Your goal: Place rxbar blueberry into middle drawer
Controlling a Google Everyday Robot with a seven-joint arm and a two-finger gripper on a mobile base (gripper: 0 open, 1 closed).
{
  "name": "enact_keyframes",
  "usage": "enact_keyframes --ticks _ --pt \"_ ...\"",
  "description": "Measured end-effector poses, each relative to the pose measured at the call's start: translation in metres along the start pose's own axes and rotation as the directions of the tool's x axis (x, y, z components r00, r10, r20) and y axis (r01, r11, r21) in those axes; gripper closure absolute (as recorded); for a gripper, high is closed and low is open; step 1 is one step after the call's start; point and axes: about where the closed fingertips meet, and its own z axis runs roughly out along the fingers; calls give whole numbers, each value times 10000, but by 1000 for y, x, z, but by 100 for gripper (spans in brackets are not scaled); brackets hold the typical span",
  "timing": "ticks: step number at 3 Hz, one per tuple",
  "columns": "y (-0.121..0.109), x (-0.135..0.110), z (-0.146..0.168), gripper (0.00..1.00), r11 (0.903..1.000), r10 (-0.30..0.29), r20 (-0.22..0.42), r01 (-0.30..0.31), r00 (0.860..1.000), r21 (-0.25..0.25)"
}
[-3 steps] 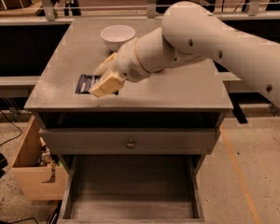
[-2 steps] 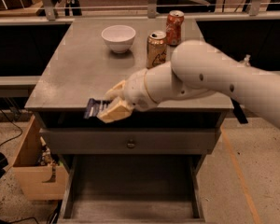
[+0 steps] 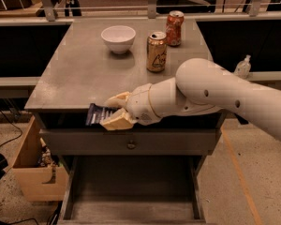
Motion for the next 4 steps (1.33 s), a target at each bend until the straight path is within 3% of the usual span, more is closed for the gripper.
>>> enact_keyframes --ticks 1,2,3,4 --pt "0 0 0 100 10000 -1 -1 1 10000 0" --pt "-4 -19 -15 100 9992 -324 -384 333 9987 224" --pt "4 -36 -50 100 9948 -575 -804 638 9951 789" --pt "19 -23 -78 100 9919 -262 -1075 392 9939 1207"
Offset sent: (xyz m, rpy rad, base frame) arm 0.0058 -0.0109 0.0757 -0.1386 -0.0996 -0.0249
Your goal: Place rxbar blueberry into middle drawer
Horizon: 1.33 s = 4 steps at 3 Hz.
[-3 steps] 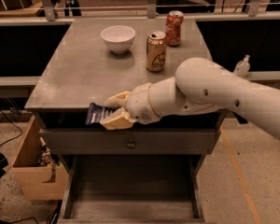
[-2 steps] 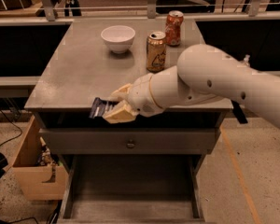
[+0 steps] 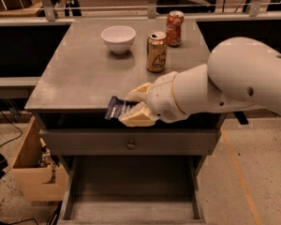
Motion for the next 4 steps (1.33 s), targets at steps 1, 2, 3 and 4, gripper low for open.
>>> enact_keyframes --ticks 1,2,3,4 --pt "22 42 -12 100 9971 728 -188 -724 9972 224" --pt "46 118 1 100 9789 2041 -622 -2043 9770 46" --pt "59 160 30 100 9617 2611 -1006 -2677 9601 -593" --pt "61 162 38 100 9612 2628 -1082 -2699 9588 -569"
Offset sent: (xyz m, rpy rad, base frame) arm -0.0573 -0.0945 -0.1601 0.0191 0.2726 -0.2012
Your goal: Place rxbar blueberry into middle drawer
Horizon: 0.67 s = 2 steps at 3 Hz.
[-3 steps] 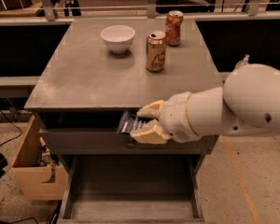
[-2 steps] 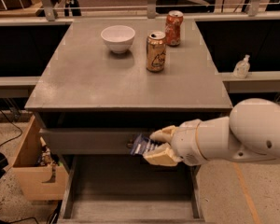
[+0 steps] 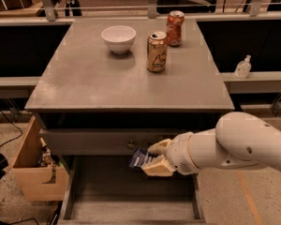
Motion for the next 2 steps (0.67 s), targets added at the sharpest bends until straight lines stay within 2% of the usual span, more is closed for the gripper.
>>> enact_keyframes --ticks 1,2 --pt "10 29 35 100 9996 255 -91 -257 9996 -123" --pt "22 77 82 100 9976 672 22 -671 9977 -181"
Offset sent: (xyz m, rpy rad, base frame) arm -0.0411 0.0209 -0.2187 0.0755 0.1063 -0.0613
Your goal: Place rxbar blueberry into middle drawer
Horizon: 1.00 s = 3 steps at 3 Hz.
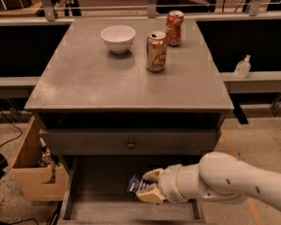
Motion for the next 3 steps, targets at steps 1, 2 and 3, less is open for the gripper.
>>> enact_keyframes --ticks 1,2,3 --pt "-8 32 40 100 9997 177 587 -187 9981 162" --pt "-26 49 79 100 9988 335 1478 -384 9885 305" --pt "-35 57 118 100 9978 640 2057 -658 9765 18"
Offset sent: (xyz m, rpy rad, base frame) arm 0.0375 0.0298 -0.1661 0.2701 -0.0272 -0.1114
